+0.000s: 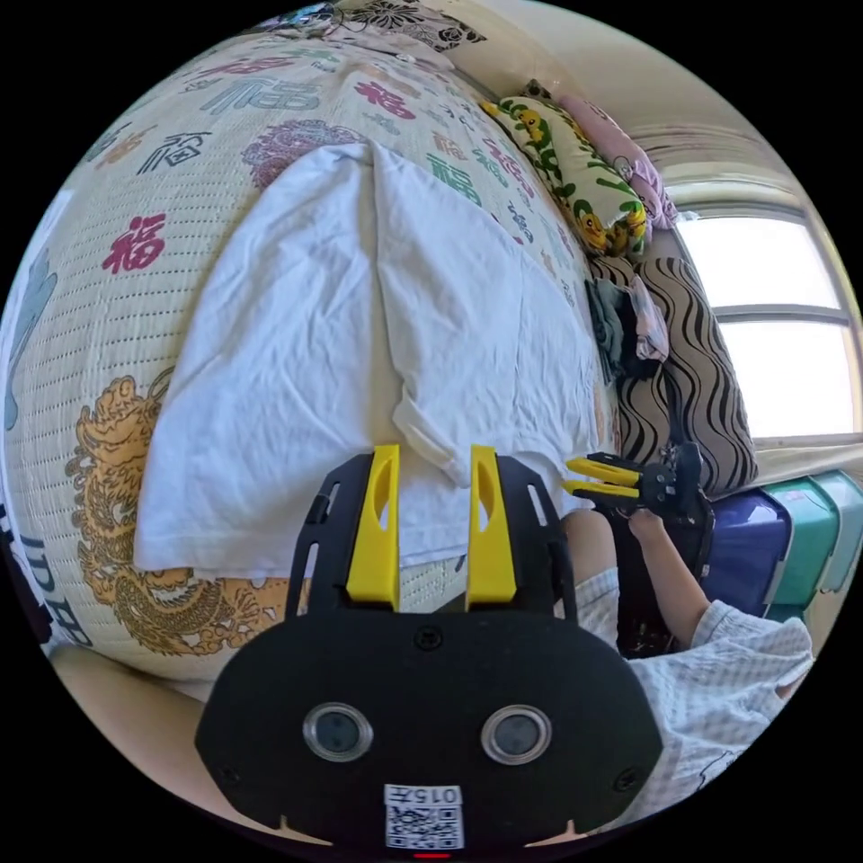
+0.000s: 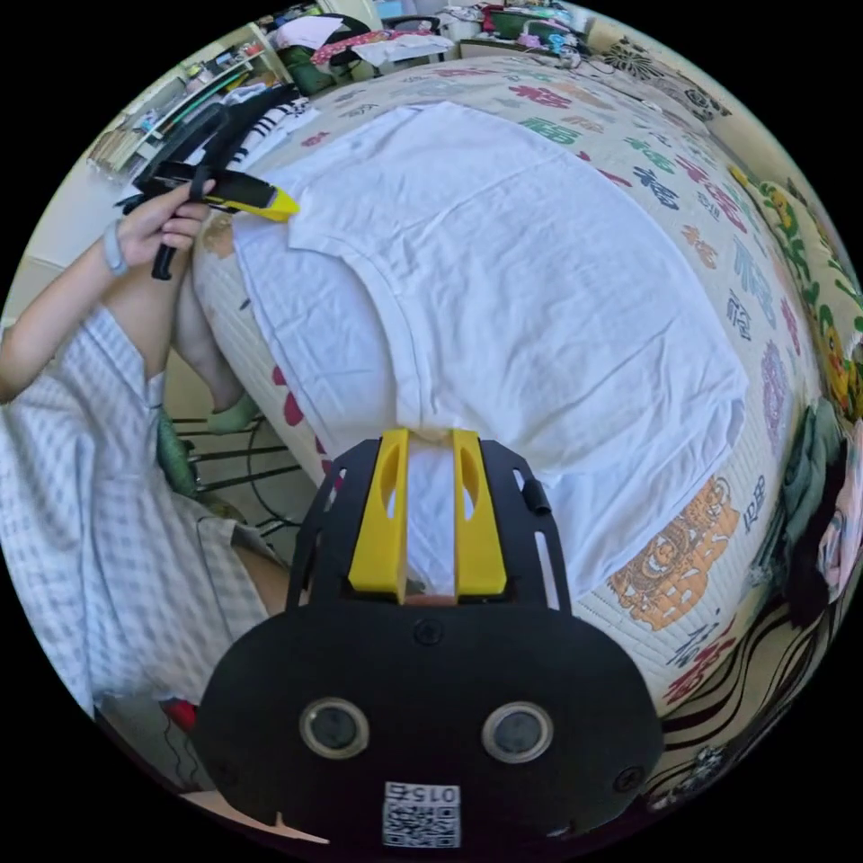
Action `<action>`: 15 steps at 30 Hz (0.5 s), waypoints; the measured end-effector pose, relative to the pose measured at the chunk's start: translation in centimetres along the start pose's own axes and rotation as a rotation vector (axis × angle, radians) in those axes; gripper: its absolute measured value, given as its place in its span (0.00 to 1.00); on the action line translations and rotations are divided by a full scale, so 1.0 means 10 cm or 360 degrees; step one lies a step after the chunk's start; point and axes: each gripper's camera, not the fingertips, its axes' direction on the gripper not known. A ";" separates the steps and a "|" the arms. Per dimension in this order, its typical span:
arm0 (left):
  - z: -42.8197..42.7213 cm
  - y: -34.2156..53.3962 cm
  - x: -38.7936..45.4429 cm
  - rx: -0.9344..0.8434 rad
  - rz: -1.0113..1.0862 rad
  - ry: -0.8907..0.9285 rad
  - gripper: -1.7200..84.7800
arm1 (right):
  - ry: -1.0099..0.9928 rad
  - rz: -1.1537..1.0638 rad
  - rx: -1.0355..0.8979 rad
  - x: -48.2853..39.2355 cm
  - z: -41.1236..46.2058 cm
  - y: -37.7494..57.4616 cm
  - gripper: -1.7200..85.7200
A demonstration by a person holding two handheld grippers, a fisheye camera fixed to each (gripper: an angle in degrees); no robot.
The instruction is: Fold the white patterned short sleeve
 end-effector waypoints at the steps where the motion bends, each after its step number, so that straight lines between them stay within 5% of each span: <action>1: 0.01 0.01 0.00 0.0018 -0.0024 -0.0025 0.12 | 0.0029 0.0028 -0.0015 -0.03 0.05 -0.04 0.09; 5: -0.03 0.04 -0.02 0.0050 -0.0101 0.0010 0.03 | 0.0034 0.0154 0.0023 -0.09 0.04 -0.07 0.06; 15: -0.41 0.50 0.19 0.0172 0.0058 0.0052 0.01 | 0.0088 0.0039 0.0110 -0.51 -0.13 0.17 0.06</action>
